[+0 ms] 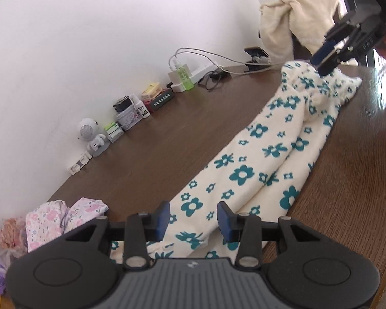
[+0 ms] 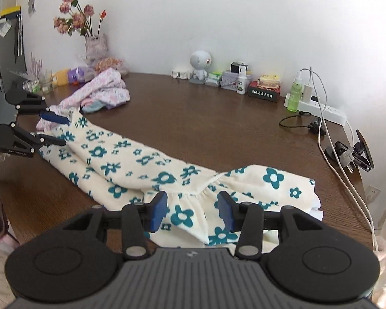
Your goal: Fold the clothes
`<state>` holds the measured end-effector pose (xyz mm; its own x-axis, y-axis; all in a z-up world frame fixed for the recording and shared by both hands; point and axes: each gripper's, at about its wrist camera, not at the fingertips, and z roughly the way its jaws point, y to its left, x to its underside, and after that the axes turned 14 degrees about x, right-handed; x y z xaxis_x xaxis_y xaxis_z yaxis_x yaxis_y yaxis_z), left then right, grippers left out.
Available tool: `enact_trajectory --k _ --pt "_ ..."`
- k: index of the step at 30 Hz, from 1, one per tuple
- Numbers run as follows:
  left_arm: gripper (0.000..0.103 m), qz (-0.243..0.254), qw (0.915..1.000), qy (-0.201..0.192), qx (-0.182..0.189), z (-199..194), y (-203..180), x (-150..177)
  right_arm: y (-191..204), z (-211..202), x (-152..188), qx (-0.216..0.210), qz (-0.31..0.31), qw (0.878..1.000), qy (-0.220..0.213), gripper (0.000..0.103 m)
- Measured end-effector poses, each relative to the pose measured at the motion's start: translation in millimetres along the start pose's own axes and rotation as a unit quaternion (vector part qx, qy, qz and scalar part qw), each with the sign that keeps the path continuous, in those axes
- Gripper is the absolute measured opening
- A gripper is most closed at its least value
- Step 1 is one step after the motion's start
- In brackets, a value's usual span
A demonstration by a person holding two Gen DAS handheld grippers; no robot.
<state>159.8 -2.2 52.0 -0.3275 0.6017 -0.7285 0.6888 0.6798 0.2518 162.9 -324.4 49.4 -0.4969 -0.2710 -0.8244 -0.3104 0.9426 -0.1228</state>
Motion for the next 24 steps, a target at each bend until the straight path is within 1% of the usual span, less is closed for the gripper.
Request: enact_trajectory --k 2,4,5,8,11,13,15,18,22,24 --pt "0.039 -0.035 0.9993 -0.007 -0.008 7 8 -8 3 14 -8 0.005 -0.003 1.000 -0.007 0.048" --pt "0.039 -0.052 0.9984 0.008 -0.023 22 13 -11 9 34 -15 0.013 -0.008 1.000 -0.006 0.049" --pt "0.039 -0.059 0.9978 0.017 -0.025 28 16 -10 12 45 -19 0.014 -0.008 1.000 -0.003 0.049" --pt "0.036 -0.083 0.9956 0.038 -0.023 40 24 -2 20 73 -20 0.010 -0.012 1.000 0.015 0.049" --pt "0.036 -0.116 0.9921 0.031 -0.035 39 36 15 23 88 -9 0.024 -0.032 0.999 0.023 0.049" --pt "0.036 -0.136 0.9894 0.022 -0.046 34 43 26 12 88 -2 0.018 -0.023 0.999 0.015 0.049" --pt "0.036 -0.156 0.9869 0.020 -0.038 31 47 34 -5 86 3 0.017 0.007 1.000 0.018 0.050" --pt "0.036 -0.170 0.9847 0.019 -0.034 31 48 39 -28 81 10 0.050 0.036 0.998 0.030 0.050" --pt "0.036 -0.180 0.9827 0.019 -0.040 33 47 39 -53 83 22 0.095 0.064 0.992 0.061 0.051" --pt "0.035 -0.180 0.9825 0.018 -0.044 33 45 40 -61 82 30 0.097 0.087 0.990 0.060 0.054"
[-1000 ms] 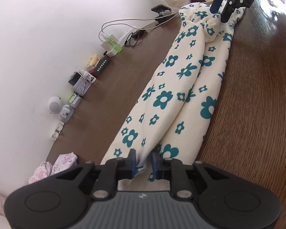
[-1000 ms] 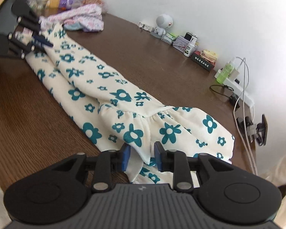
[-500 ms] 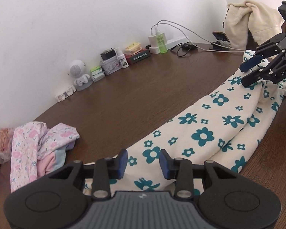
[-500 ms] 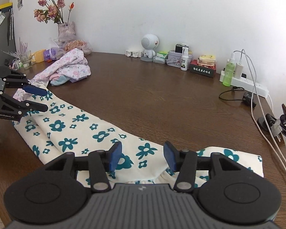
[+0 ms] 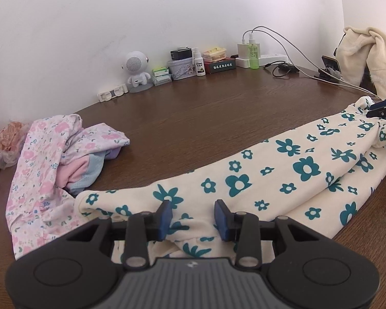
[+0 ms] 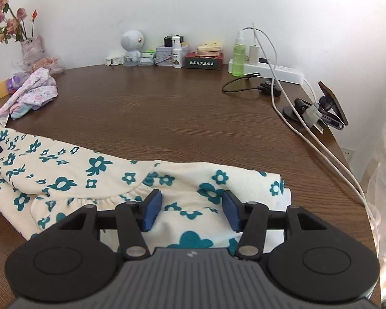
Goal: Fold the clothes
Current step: 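Release the dress and smooth the folded strip with both grippers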
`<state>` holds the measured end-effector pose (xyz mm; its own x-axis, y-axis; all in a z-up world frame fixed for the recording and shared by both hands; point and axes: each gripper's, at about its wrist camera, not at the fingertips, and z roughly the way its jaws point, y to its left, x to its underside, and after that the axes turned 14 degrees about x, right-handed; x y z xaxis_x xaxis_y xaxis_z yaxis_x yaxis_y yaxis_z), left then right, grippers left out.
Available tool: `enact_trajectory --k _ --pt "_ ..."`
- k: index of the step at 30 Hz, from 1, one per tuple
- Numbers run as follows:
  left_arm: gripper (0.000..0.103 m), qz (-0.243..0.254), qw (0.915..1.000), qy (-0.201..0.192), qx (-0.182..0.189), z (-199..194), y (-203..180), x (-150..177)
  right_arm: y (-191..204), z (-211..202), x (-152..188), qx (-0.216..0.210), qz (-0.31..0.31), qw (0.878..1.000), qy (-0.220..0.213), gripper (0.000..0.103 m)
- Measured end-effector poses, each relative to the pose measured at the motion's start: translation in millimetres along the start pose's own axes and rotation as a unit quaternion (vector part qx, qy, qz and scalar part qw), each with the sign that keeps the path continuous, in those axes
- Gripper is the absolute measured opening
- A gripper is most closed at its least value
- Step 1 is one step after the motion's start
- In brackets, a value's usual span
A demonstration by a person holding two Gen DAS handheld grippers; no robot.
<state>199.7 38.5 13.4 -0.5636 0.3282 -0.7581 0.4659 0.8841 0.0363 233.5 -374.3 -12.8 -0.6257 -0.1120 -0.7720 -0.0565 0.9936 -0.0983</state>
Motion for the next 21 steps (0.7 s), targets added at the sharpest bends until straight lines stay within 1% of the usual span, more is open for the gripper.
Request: enact_trajectory --k 4,9,11,13,15,17,20,21 --pt "0.035 -0.002 1.0000 -0.002 -0.002 0 0 1 -7 -2 11 0.016 0.005 1.000 -0.016 0.064" --pt "0.036 -0.004 1.0000 -0.007 0.000 -3 0 0 -18 -9 11 0.008 0.024 1.000 -0.017 0.064" --pt "0.038 -0.010 0.9995 -0.029 -0.002 -12 -1 0 -21 -21 11 -0.001 0.040 0.999 -0.029 0.062" --pt "0.038 -0.015 0.9986 -0.050 -0.001 -21 -3 -1 -20 -38 9 -0.013 0.051 0.997 -0.054 0.062" --pt "0.041 -0.016 0.9979 -0.062 0.007 -25 -7 -6 -10 -53 5 -0.037 0.049 0.995 -0.075 0.062" --pt "0.041 -0.012 0.9974 -0.067 0.023 -22 -13 -12 9 -60 -1 -0.060 0.027 0.994 -0.089 0.062" --pt "0.041 0.003 0.9979 -0.052 0.038 -5 -23 -22 44 -54 -13 -0.096 -0.011 0.991 -0.091 0.062" --pt "0.041 0.003 0.9984 -0.044 0.036 0 -21 -24 56 -48 -17 -0.111 -0.021 0.990 -0.088 0.062"
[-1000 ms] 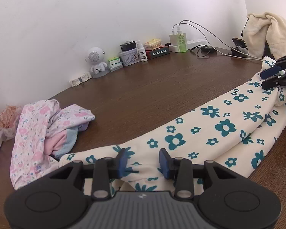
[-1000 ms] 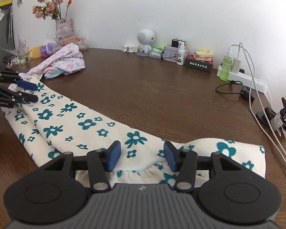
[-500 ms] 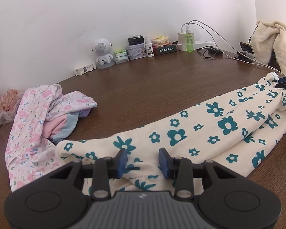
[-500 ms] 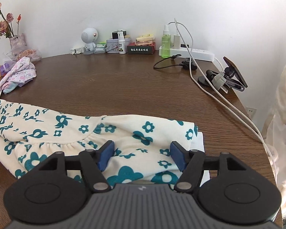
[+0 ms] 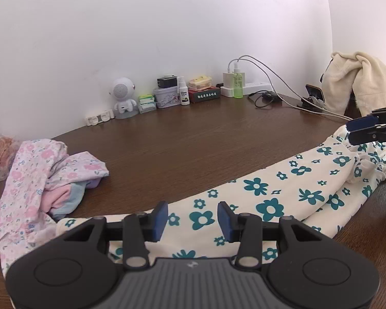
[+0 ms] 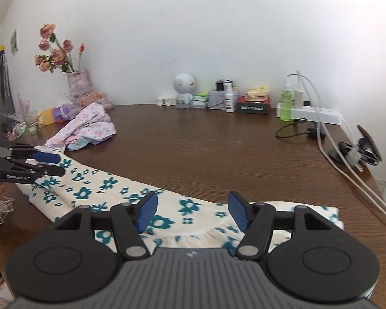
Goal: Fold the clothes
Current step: 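Release the dress and smooth the folded strip with both grippers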
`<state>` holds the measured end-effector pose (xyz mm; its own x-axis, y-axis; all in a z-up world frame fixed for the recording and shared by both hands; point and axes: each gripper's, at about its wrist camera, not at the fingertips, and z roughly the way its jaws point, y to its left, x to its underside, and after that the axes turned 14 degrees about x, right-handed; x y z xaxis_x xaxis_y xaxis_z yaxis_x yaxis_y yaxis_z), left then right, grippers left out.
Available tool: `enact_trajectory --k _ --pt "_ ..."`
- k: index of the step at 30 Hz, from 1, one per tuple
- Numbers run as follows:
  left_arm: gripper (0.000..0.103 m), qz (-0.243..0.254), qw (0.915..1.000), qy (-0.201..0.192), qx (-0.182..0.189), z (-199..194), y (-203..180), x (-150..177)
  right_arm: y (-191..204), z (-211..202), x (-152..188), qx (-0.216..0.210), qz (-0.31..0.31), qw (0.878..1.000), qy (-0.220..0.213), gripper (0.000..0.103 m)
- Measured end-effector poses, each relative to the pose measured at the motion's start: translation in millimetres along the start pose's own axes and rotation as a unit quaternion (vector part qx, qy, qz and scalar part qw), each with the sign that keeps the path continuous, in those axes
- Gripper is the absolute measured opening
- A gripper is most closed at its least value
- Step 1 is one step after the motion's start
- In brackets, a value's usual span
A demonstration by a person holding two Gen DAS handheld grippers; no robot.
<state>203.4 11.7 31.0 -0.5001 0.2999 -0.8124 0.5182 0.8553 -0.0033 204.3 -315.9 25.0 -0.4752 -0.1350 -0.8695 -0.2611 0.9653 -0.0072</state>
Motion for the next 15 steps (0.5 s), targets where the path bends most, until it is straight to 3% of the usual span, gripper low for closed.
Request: enact_trajectory --k 2,5,8,11,15 --pt "0.041 -0.003 0.9998 0.016 -0.009 9 5 -2 19 19 -4 -0.019 -0.026 0.999 0.012 0.062" --pt "0.041 -0.015 0.9985 0.027 -0.045 6 27 7 41 33 0 -0.010 -0.068 0.997 0.038 0.062" --pt "0.041 -0.041 0.9965 0.026 -0.068 -7 55 21 29 30 13 0.001 -0.058 0.997 0.056 0.062" --pt "0.042 -0.084 0.9954 0.020 -0.044 -17 75 33 8 17 20 0.007 -0.011 0.998 0.062 0.062" --pt "0.042 -0.103 0.9943 0.011 -0.026 -19 83 40 -16 14 34 0.031 0.019 0.997 0.069 0.062"
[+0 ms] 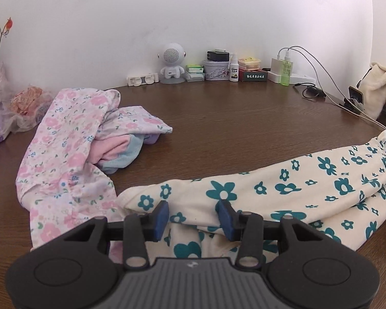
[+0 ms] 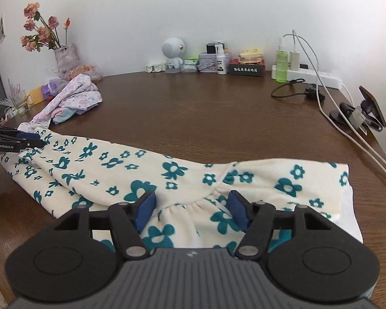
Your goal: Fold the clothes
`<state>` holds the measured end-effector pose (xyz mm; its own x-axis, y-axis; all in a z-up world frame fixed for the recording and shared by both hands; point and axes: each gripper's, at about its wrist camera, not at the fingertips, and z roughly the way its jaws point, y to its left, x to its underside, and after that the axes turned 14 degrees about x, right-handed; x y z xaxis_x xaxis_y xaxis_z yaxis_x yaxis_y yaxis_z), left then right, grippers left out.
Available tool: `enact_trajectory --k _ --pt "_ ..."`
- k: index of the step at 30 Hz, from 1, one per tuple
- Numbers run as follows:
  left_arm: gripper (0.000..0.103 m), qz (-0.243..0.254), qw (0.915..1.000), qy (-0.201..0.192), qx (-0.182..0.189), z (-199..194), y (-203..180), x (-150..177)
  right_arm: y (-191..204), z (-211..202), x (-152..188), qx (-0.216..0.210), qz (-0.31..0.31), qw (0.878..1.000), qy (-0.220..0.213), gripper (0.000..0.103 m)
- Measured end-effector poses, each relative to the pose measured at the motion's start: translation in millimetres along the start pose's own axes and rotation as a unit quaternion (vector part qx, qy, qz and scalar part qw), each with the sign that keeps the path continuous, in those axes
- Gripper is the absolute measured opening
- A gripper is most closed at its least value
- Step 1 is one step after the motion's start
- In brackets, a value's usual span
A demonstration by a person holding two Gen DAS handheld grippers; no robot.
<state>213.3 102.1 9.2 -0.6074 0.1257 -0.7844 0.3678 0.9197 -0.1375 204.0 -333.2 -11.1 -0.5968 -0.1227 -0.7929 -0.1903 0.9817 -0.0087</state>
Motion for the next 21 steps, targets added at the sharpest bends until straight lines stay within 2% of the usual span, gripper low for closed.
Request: enact_trajectory --k 3,7,10,12,15,17,19,21 --pt "0.044 -0.027 0.9995 -0.007 0.016 0 8 2 11 -1 8 0.022 -0.033 0.999 -0.014 0.062" --pt "0.044 -0.030 0.9993 -0.016 0.016 -6 6 0 19 -1 7 0.040 -0.055 0.998 -0.017 0.064" --pt "0.043 -0.020 0.9974 -0.069 0.006 -33 -4 -5 16 -6 3 0.035 -0.049 0.998 -0.014 0.065" --pt "0.051 -0.018 0.9942 -0.106 -0.003 -59 -15 -7 12 -21 -2 0.028 -0.028 0.999 -0.035 0.065" --pt "0.069 -0.008 0.9895 -0.141 -0.031 -85 -38 -4 12 -50 -9 0.020 0.010 0.997 -0.073 0.068" --pt "0.087 0.001 0.9872 -0.153 -0.045 -97 -57 4 18 -66 -7 0.030 0.022 0.995 -0.090 0.079" --pt "0.089 -0.003 0.9851 -0.164 -0.051 -103 -73 14 23 -79 -4 0.041 0.036 0.993 -0.102 0.083" --pt "0.091 -0.042 0.9823 -0.178 -0.039 -105 -85 25 27 -86 1 0.059 0.056 0.991 -0.105 0.093"
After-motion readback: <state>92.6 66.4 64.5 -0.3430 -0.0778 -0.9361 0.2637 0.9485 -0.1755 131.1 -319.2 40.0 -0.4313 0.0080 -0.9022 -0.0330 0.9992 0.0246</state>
